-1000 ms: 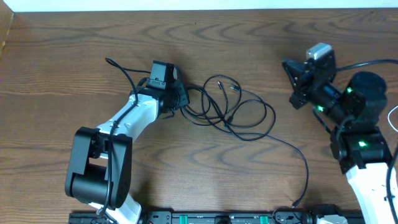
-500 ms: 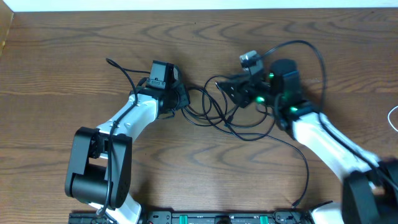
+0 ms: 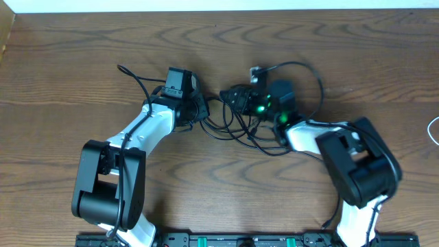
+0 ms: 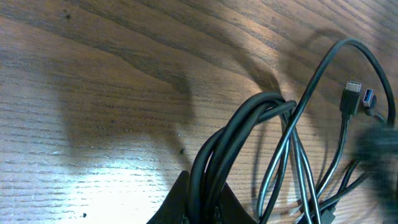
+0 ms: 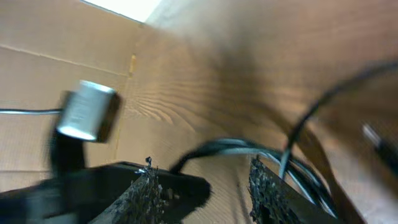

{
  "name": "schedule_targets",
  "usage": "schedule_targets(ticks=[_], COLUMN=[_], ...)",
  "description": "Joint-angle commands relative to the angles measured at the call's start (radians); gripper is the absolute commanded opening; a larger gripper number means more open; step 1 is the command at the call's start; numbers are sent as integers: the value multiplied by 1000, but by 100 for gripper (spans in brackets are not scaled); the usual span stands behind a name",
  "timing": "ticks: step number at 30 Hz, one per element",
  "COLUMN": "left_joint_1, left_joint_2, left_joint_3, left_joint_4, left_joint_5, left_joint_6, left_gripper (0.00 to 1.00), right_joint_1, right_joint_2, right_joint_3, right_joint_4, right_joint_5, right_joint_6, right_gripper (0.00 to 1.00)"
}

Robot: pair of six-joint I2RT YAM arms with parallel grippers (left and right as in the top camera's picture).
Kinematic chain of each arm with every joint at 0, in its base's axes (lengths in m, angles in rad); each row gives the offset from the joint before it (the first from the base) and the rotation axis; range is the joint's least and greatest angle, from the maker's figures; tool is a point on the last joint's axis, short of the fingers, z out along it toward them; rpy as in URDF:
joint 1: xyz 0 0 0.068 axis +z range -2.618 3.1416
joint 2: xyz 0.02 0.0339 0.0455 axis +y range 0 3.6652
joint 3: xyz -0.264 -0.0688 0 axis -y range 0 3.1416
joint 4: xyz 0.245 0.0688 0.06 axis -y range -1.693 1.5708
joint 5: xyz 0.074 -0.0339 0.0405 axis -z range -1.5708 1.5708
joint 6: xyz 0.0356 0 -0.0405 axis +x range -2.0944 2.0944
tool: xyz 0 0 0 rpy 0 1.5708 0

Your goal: Untangle cables

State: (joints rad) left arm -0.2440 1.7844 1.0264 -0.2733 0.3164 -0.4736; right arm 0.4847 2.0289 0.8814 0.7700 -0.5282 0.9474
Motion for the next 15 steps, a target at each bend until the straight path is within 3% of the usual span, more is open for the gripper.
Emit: schedule_targets(ticks=[1,7,10,15], left_joint_1=[2,2,2,2], left_joint_2=[12,12,12,12], left_joint_3=[11,11,11,11], left_joint_4=[-4,-11,-33,-70], left_joint_5=[12,12,12,14], left_joint_6=[6,6,6,10], left_gripper=[8,8,8,8], right_joint_1=[36,63,66,73], right_joint_2=[35,45,71,142], right_joint_3=[7,9,20,92], right_joint_4=[1,-64,-63,-63], right_joint_5=[127,341,366,340], right_joint_6=[69,113,197,211], right_gripper=[46,60,61,61])
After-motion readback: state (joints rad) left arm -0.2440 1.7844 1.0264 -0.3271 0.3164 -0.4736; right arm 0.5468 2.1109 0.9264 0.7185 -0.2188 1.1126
